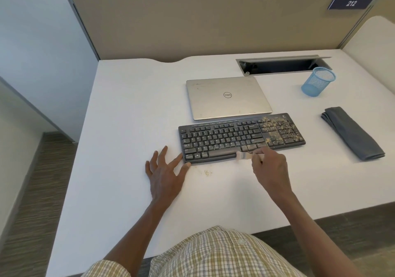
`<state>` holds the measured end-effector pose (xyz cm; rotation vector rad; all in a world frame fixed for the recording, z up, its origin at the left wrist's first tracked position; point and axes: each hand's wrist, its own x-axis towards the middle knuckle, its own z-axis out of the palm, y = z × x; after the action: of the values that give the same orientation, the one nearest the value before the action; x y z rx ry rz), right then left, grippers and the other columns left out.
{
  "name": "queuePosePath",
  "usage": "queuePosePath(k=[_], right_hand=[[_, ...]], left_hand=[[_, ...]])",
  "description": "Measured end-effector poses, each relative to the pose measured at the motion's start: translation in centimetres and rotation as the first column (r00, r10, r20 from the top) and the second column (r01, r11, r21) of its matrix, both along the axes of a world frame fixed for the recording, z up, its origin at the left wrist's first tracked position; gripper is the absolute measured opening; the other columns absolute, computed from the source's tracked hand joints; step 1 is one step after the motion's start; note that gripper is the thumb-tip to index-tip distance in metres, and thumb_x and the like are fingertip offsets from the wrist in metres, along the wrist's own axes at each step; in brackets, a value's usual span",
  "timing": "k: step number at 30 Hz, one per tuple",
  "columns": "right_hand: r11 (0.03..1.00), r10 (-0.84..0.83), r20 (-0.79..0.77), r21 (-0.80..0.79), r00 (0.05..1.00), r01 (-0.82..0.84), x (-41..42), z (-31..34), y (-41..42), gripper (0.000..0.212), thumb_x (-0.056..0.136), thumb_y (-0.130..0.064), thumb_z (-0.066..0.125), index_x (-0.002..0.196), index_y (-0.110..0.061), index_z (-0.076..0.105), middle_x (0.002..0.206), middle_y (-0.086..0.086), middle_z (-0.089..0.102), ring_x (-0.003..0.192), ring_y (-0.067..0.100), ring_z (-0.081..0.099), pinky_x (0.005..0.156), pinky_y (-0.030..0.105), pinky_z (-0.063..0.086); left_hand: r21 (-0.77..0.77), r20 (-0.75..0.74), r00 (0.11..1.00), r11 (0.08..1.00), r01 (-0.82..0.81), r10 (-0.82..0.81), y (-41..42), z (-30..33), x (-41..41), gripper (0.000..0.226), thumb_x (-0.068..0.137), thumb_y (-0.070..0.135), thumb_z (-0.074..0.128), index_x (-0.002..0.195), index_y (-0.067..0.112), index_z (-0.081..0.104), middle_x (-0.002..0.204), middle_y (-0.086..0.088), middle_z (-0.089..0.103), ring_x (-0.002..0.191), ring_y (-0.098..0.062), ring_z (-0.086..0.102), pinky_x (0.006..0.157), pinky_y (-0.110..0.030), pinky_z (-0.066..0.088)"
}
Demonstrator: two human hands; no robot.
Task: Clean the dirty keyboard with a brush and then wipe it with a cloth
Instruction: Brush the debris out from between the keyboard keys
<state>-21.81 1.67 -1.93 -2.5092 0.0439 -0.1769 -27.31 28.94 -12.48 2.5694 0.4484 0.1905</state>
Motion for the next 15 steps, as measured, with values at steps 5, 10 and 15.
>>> queuePosePath(k=[5,10,15], right_hand=[[0.989,0.145,0.012,-0.023,0.989,-0.144,2.1,2.4,3.4,0.013,0.091,-0.015,0.058,0.086,-0.017,0.070,0.068,-0.006,0.068,0.055,0.008,0.059,0.052,0.017,0.040],[0.951,0.266,0.004,-0.166,0.964,-0.261,4.9,3.0,6.8,0.017,0.092,-0.014,0.054,0.090,-0.010,0.070,0.075,0.003,0.072,0.064,0.017,0.064,0.058,0.030,0.052],[0.870,0.342,-0.197,-0.303,0.919,-0.389,6.6,2.9,7.2,0.022,0.093,-0.016,0.051,0.086,-0.014,0.072,0.079,0.000,0.073,0.062,0.014,0.063,0.057,0.026,0.051]], left_hand=[[-0.007,0.001,1.000,1.000,-0.005,0.005,0.0,-0.2,0.1,0.058,0.091,0.074,0.038,0.133,0.044,0.063,0.164,0.000,0.029,0.154,-0.027,0.014,0.125,-0.051,0.004],[-0.022,0.004,1.000,1.000,-0.013,0.013,-0.1,-0.2,0.0,0.058,0.090,0.075,0.037,0.133,0.046,0.063,0.165,0.001,0.030,0.154,-0.025,0.014,0.125,-0.051,0.004],[-0.025,0.016,1.000,1.000,-0.017,0.018,-0.1,-0.2,0.1,0.057,0.091,0.074,0.039,0.132,0.044,0.065,0.164,0.001,0.031,0.154,-0.026,0.015,0.124,-0.053,0.007]])
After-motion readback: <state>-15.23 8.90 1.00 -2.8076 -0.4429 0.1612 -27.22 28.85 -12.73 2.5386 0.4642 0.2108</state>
